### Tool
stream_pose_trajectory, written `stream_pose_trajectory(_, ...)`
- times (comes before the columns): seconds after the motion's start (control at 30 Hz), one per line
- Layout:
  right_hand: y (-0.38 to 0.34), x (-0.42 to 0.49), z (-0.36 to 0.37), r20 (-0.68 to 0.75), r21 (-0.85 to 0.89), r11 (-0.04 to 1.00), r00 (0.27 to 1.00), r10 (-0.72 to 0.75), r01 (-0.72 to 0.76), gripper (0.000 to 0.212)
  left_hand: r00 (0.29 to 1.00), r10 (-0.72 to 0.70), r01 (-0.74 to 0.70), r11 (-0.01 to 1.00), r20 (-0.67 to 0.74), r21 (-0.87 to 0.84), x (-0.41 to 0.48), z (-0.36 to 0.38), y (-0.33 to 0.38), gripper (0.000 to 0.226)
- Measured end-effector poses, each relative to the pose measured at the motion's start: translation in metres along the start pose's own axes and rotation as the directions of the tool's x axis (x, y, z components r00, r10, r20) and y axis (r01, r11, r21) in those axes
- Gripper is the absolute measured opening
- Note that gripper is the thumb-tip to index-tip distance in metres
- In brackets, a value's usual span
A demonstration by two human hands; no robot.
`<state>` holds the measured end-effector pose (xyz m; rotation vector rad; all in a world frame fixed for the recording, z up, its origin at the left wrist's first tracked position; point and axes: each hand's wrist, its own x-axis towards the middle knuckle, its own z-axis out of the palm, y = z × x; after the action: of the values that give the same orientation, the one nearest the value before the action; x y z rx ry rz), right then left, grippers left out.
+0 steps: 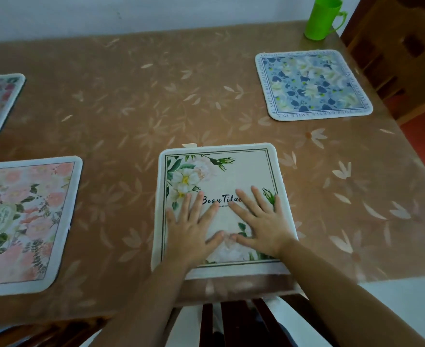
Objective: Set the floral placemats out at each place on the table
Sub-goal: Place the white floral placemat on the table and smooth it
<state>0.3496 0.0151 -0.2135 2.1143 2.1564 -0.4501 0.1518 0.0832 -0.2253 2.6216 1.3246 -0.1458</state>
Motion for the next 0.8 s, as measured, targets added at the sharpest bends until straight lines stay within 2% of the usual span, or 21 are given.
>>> stream_pose_trajectory(0.17, 0.019, 0.049, -0.011, -0.043, 0.027, 0.999, 0.998, -0.044, 0.045, 0.072, 0.998, 0.014, -0.014, 1.000, -0.062, 0.005, 0.042, -0.007, -0.005, 0.065)
stream_pose_trajectory(0.33, 0.029, 0.083, -0.022, -0.087, 0.008, 1.000, 0.996, 0.003, -0.002, 0.071, 0.996, 0.013, -0.012, 1.000, -0.091, 0.004, 0.087, -0.011, -0.011, 0.065)
stream_pose_trajectory(0.57, 0.033, 0.118, -0.033, -0.173, 0.053, 0.983, 0.968, 0.180, -0.173, 0.066, 0.987, -0.048, 0.049, 0.999, -0.152, -0.003, 0.129, -0.013, -0.015, 0.062)
stream_pose_trajectory(0.8, 0.029, 0.121, -0.032, -0.204, 0.093, 0.926, 0.903, 0.377, -0.365, 0.067, 0.948, -0.262, 0.238, 0.961, -0.183, -0.139, 0.130, -0.014, -0.014, 0.061)
